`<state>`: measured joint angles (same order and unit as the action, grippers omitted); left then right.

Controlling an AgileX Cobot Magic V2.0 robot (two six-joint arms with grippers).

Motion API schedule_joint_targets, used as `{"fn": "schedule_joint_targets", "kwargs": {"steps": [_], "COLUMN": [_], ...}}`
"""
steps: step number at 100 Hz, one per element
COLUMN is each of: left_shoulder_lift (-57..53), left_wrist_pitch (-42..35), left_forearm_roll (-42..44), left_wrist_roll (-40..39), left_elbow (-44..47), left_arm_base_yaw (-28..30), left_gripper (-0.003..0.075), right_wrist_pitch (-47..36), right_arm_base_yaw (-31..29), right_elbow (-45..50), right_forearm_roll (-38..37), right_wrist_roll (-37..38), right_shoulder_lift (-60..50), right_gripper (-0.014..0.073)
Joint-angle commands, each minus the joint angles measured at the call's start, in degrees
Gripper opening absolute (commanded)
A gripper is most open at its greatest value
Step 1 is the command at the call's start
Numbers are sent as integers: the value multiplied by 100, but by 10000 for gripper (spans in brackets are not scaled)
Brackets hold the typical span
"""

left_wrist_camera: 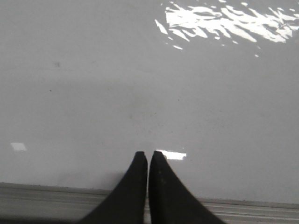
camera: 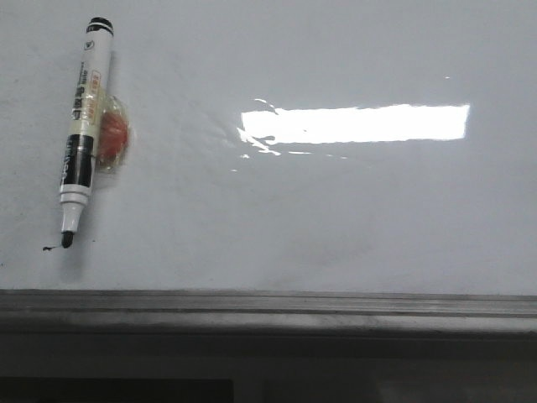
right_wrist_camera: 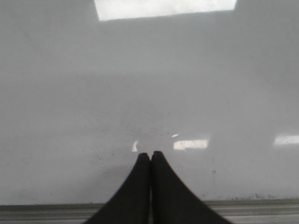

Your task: Write number 6 on whiteboard

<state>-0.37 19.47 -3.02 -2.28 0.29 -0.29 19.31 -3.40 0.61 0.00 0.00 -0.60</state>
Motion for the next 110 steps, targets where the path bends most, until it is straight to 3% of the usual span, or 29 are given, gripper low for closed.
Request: {"fn": "schedule_joint_targets", "kwargs": {"steps": [1, 110], "left_shoulder_lift": [-172, -172], "left_wrist_pitch": [-248, -328], "left_forearm_roll": [11, 11], "left_wrist_roll": [-65, -65], "left_elbow": [257, 257], "left_arm_base_yaw": [-26, -26], "left_gripper": [-19, -19], "right_wrist_pitch": [-112, -112], "right_arm_base_yaw": [-32, -32], "right_elbow": [171, 171], "right_forearm_roll": [-98, -98], "right_wrist_roll": [0, 0], "right_shoulder_lift": [-109, -109], "right_gripper": [-54, -54]}}
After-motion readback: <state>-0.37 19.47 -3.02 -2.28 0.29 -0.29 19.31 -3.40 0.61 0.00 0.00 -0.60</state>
